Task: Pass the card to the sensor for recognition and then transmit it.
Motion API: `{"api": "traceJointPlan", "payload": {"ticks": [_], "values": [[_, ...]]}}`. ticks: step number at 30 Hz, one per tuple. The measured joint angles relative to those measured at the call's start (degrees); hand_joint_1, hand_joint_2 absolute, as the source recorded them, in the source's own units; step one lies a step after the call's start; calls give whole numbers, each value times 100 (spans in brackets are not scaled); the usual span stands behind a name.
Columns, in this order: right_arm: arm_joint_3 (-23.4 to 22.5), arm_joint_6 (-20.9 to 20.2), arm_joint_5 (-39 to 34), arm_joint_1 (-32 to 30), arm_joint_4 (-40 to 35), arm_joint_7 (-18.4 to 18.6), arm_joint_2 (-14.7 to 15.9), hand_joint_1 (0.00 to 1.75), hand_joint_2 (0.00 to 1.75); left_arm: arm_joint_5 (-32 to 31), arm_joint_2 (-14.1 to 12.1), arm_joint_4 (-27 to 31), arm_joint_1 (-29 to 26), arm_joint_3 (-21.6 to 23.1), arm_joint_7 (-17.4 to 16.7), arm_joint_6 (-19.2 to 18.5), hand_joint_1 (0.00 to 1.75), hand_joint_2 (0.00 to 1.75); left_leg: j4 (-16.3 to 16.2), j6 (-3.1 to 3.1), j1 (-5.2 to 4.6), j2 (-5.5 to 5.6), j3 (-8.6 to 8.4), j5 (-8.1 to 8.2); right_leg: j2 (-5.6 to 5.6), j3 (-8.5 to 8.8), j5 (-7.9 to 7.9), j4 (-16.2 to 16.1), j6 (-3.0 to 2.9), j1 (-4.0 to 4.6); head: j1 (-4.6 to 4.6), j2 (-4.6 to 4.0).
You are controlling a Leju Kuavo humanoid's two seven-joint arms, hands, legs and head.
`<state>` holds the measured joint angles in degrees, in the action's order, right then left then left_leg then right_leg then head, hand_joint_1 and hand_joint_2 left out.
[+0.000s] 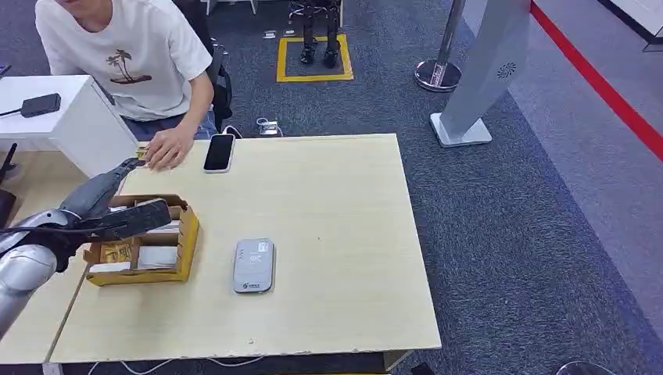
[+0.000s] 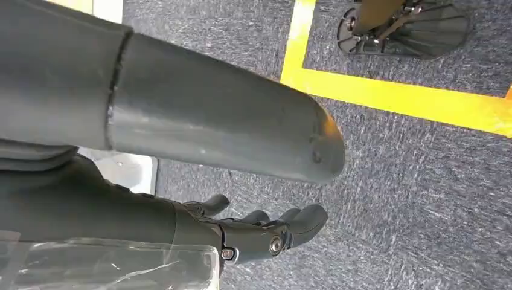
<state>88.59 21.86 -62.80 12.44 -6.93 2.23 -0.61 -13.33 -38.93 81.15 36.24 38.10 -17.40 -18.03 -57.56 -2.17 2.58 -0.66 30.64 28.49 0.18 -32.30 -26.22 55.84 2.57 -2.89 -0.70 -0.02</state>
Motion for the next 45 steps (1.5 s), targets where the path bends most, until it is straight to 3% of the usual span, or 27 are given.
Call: {"api": "traceJointPlan", "payload": {"ticks": [4, 9, 11, 14, 17, 19, 26, 34, 45], "values": [[-11, 18, -83, -14, 2, -17, 0, 0, 0, 31, -156, 180, -110, -42, 0, 169, 0, 175, 2, 0, 0, -5, 2, 0, 5, 2, 1, 4, 0, 0, 2, -2], [-53, 35, -212, -118, 9, -127, 15, 0, 0, 85, -770, 903, -1062, -645, -39, 315, 0, 175, 7, -3, 0, -34, -6, 3, 31, -10, -3, 6, -4, 0, -4, -2], [-74, 37, -271, -123, 11, -149, 20, 0, 0, -34, -881, 1186, -1500, -949, -29, 382, 0, 175, 9, -3, 0, -33, -3, 3, 31, -11, -4, 6, -3, 0, -4, -2], [-127, 85, -391, -177, 13, -210, 31, 0, 0, -718, -938, 1633, -2309, -1380, 68, 700, 0, 175, 9, -2, -3, -36, -5, 6, 32, -13, -4, 3, -2, -2, -2, -2], [-166, 138, -525, -255, 17, -280, 44, 0, 0, -1814, -830, 2009, -3081, -1721, 186, 1083, 0, 175, 9, 0, -8, -35, -4, 9, 31, -12, -7, 0, 2, -6, 0, -2], [-205, 162, -607, -331, 20, -326, 57, 0, 0, -2395, -534, 2310, -3652, -1978, 258, 1336, 0, 175, 9, 1, -11, -35, -4, 9, 30, -11, -8, 0, 4, -10, -2, -2], [-267, 219, -675, -430, 48, -380, 101, 0, 0, -2405, -108, 2743, -4772, -2531, 271, 1408, 0, 175, 10, 1, -9, -28, 2, 9, 17, -13, -8, 0, 4, -9, 2, -2], [-267, 219, -664, -425, 55, -376, 109, 0, 0, -2299, 188, 2800, -5058, -2859, 365, 1369, 0, 175, 9, 1, -9, -20, 0, 5, 12, -5, -7, 1, 4, -8, 4, -2], [-249, 210, -570, -379, 57, -269, 129, 0, 0, -2125, 315, 2719, -4815, -3001, 540, 892, 0, 175, 9, 1, -8, -11, 0, 5, 4, -5, -7, 1, 4, -8, 4, -2]]}}
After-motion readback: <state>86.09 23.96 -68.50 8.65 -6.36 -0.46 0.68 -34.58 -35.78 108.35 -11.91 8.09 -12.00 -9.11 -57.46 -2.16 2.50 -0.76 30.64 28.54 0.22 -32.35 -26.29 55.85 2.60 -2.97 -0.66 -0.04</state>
